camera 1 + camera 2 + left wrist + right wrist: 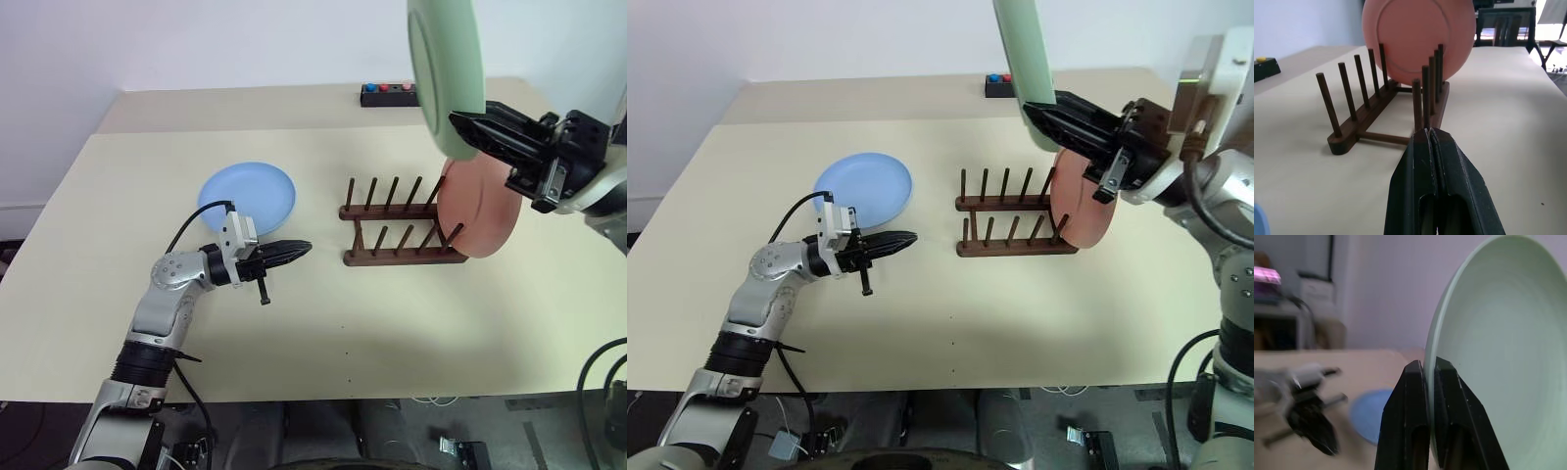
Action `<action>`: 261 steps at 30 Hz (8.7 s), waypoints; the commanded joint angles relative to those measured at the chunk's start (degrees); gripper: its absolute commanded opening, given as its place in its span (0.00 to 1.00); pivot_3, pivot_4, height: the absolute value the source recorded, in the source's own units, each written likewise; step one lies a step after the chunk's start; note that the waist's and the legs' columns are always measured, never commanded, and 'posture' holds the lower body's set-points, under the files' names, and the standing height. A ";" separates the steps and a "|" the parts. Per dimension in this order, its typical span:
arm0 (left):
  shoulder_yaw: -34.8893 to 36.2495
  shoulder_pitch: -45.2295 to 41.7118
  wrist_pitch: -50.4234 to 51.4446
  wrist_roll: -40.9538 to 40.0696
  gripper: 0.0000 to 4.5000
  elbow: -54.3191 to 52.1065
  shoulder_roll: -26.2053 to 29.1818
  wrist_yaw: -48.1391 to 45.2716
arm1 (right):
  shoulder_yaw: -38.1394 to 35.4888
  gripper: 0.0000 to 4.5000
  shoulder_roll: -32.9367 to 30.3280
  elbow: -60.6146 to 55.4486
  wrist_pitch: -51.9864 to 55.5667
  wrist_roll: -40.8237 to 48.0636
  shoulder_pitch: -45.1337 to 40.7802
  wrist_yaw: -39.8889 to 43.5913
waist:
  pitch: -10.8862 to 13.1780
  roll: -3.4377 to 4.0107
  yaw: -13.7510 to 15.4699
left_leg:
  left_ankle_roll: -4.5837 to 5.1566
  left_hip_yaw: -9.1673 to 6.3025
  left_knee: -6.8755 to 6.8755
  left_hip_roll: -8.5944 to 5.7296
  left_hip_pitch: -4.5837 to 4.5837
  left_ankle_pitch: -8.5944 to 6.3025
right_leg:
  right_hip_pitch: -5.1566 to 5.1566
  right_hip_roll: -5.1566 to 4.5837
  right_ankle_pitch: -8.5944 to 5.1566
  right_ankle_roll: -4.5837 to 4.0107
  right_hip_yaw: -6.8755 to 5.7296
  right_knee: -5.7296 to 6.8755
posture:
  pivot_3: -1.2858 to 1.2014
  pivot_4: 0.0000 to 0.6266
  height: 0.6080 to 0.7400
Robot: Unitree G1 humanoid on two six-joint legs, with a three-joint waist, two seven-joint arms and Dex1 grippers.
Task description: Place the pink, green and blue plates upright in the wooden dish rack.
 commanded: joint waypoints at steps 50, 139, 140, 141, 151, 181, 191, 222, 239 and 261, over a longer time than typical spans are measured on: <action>0.77 0.65 -1.19 -1.55 0.00 -0.74 0.62 -3.58 | -5.72 0.23 8.69 3.53 8.23 14.00 14.39 -14.37 | 0.00 -0.01 0.05 | 0.01 0.01 -0.06 0.00 -0.04 -0.01 | -0.07 0.02 -0.01 0.00 0.00 -0.03 | 0.52 0.24 1.00; 2.08 -40.93 46.78 24.25 0.99 40.23 9.18 30.84 | 8.44 1.00 -4.46 -14.46 -7.67 -25.83 15.78 9.91 | 0.62 -1.08 -0.10 | -0.10 -0.18 -0.27 -0.07 -0.85 0.07 | -0.92 -0.03 -0.01 0.00 -0.23 0.06 | 0.52 0.24 1.00; 2.10 -41.33 47.69 24.16 0.99 40.35 8.70 30.95 | 8.55 1.00 -4.36 -14.34 -7.74 -25.96 15.71 9.98 | 0.62 -1.08 0.01 | -0.10 -0.19 -0.26 -0.07 -0.85 0.07 | -0.91 -0.03 -0.01 0.00 -0.24 0.07 | 0.52 0.24 1.00; 2.10 -41.67 48.92 24.09 0.99 40.54 8.16 31.20 | 8.63 1.00 -4.23 -14.18 -7.85 -26.13 15.65 10.04 | 0.62 -1.08 0.00 | -0.11 -0.20 -0.24 -0.07 -0.85 0.07 | -0.91 -0.03 -0.01 0.00 -0.25 0.08 | 0.52 0.24 1.00; 3.58 -43.38 51.26 24.00 0.99 45.80 6.04 36.63 | 7.69 1.00 -3.88 -14.59 -7.32 -24.83 15.70 11.43 | 0.62 -1.08 -0.13 | -0.11 -0.20 0.01 -0.07 -0.85 0.07 | -0.90 -0.03 0.00 0.00 -0.25 0.24 | 0.52 0.24 1.00; 29.36 -34.65 42.61 1.74 0.00 26.21 2.41 39.24 | 11.24 1.00 -3.82 -12.87 -10.91 -33.36 10.85 10.14 | 0.60 -1.09 0.10 | -0.17 -0.22 0.27 -0.13 -0.88 0.11 | -0.90 -0.12 0.09 0.05 -0.24 0.41 | 0.52 0.24 1.00; 26.49 -32.47 40.12 -3.30 0.00 1.49 -6.22 45.14 | 24.16 1.00 -1.98 -6.78 -21.61 -55.16 -2.20 6.78 | 0.60 -1.09 0.17 | -0.47 -0.20 0.28 -0.15 -0.90 0.27 | -0.92 -0.14 0.11 0.05 -0.23 0.40 | 0.52 0.24 1.00; 17.38 -33.07 43.54 -9.37 0.00 -17.09 -21.23 60.76 | 31.79 0.49 2.85 9.35 -43.28 -95.12 -12.47 -3.88 | 0.60 -1.09 0.05 | -0.61 -0.16 0.26 -0.20 -0.90 0.35 | -0.94 -0.15 0.13 0.04 -0.16 0.38 | 0.52 0.24 1.00; 21.85 -33.12 40.32 -11.97 0.41 -13.40 -19.05 60.92 | 30.34 0.00 2.78 9.96 -47.30 -96.56 -12.54 -4.67 | 0.59 -1.09 -0.16 | -0.62 -0.13 0.26 -0.22 -0.90 0.36 | -0.95 -0.15 0.14 0.04 -0.12 0.39 | 0.52 0.24 1.00; 10.62 -10.14 14.82 1.33 0.98 -2.23 0.99 29.52 | 19.19 0.00 14.57 -0.01 -25.65 -59.88 -16.49 0.83 | 0.57 -1.06 -0.20 | -0.62 -0.17 0.23 -0.22 -0.91 0.36 | -0.99 -0.17 0.16 0.03 -0.11 0.41 | 0.52 0.24 1.00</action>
